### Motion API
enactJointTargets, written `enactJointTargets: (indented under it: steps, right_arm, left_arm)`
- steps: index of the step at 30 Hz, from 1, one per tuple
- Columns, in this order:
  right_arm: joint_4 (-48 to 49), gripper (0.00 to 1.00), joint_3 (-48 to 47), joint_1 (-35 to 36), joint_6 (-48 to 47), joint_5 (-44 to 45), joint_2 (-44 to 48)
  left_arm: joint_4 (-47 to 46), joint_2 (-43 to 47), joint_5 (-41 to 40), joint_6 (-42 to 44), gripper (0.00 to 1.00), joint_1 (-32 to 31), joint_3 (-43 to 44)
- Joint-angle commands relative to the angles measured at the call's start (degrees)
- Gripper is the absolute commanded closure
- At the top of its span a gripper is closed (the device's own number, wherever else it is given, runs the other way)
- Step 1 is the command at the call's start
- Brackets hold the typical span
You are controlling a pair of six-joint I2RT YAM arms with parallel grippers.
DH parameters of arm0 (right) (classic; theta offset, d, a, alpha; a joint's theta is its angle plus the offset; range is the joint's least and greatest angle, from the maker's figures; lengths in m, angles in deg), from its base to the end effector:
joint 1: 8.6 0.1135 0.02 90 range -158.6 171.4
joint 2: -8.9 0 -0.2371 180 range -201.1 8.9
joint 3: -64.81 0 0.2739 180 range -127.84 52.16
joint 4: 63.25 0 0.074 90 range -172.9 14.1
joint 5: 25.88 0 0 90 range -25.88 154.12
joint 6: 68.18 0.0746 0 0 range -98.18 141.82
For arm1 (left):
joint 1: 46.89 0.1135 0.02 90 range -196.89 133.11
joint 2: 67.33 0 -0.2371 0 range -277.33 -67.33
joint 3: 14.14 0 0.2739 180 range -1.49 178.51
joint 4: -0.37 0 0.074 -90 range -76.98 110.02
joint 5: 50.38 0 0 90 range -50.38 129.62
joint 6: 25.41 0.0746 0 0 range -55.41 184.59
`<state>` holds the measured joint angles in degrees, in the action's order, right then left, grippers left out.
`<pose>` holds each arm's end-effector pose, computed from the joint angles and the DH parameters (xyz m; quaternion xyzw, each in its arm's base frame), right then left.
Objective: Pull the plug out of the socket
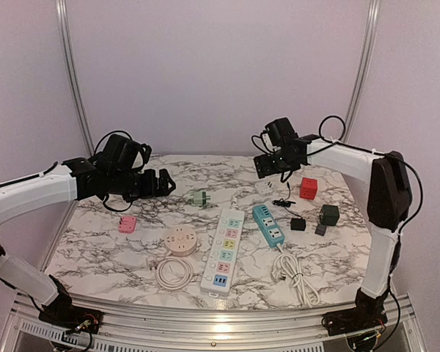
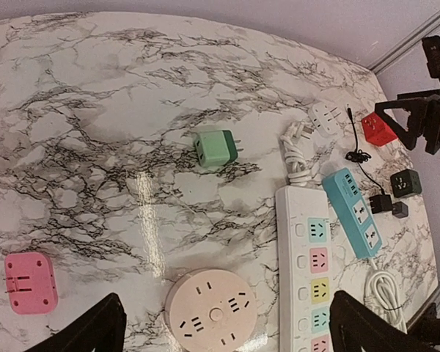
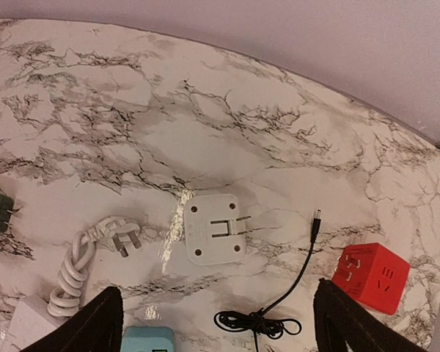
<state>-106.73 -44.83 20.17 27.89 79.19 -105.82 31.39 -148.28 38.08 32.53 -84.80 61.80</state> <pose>0.4376 0.2182 0.1951 -0.1370 0.9182 -0.0120 0.3714 0.2977 -0.2293 0.2363 0.0394 0.8902 -0.2503 0.3786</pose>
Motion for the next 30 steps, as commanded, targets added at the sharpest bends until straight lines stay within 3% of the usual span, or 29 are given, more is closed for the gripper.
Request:
enactJointTargets:
  steps: [1,9,15,18,25,30]
  right_arm:
    - [14.3,0.13,11.8,-0.3,1.3,0.7,12.4]
    - [35.3,0.08,39.9,-0.3,0.7,9.1,35.2]
    - [52.9,0.02,59.4,-0.6,-1.5,17.1,47.8]
    - [63.4,0.02,68.9,-1.9,-4.2,17.0,52.6]
    - [60.6,0.02,77.7,-13.0,-3.3,7.0,58.7]
    - [72.2,0.02,86.2,-22.1,-3.3,3.5,61.2]
  left_arm:
    - [0.9,3.9,-10.0,2.4,0.01,1.8,-1.3]
    - [-4.9,11.3,-25.0,3.3,0.01,8.6,-9.0]
    - [-14.2,14.9,-31.8,11.3,0.01,11.2,-17.2]
    - [-21.6,17.1,-28.0,14.2,0.01,13.9,-23.8]
    - [-30.9,22.0,-29.3,21.3,0.01,16.8,-34.2]
    - [-35.2,24.1,-30.0,21.4,0.01,19.5,-40.4]
